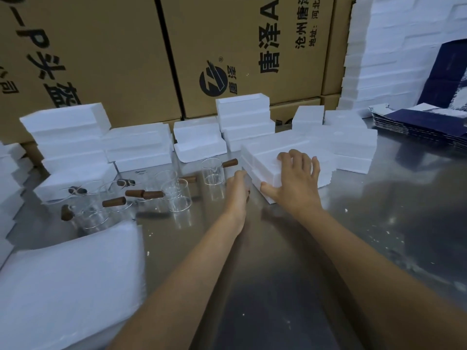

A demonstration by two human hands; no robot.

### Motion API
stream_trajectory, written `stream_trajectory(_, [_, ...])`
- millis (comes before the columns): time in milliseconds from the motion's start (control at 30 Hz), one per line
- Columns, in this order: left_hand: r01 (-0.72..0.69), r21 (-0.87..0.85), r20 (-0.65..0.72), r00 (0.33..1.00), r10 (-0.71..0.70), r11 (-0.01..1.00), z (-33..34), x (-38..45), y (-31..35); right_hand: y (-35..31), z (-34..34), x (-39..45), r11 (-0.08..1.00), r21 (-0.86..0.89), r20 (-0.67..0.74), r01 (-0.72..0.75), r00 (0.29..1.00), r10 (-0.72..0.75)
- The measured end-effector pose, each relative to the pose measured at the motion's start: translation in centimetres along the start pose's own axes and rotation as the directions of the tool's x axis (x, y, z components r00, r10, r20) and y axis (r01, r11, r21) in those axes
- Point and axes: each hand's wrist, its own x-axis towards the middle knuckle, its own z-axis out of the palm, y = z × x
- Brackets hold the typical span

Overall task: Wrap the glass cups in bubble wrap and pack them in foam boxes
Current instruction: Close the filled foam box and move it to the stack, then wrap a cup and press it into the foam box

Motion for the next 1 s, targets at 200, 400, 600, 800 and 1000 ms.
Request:
stream_trajectory(200, [-0.006,0.110,0.042,0.999,0.002,0.994,-0.4,-0.5,-0.6,-0.4,0.7,1.8,0.997,-0.077,0.070,-0.024,0.997,0.029])
stream_trajectory(400, [-0.025,0.402,0.046,0.999,0.007,0.915,-1.7,-2.2,-0.5,-3.4,-0.3,1.3,0.932,-0.363,0.151,0.020,0.988,0.038])
stream_trajectory(600, [-0.282,0.592,0.119,0.957,0.265,0.755,-5.1,-3.7,2.6,-8.8,1.5,-3.5,0.974,-0.034,0.215,0.226,0.953,-0.214])
stream_trajectory(800, [-0.475,0.663,0.095,0.820,0.565,0.579,-12.7,-2.1,7.7,-13.3,3.3,-4.4,0.972,0.232,0.353,-0.034,0.934,-0.052])
stream_trajectory(1000, [-0.314,0.900,0.121,0.845,0.521,0.301,-17.8,5.8,12.6,-14.7,4.8,-3.1,0.977,0.156,0.301,0.145,0.935,-0.187])
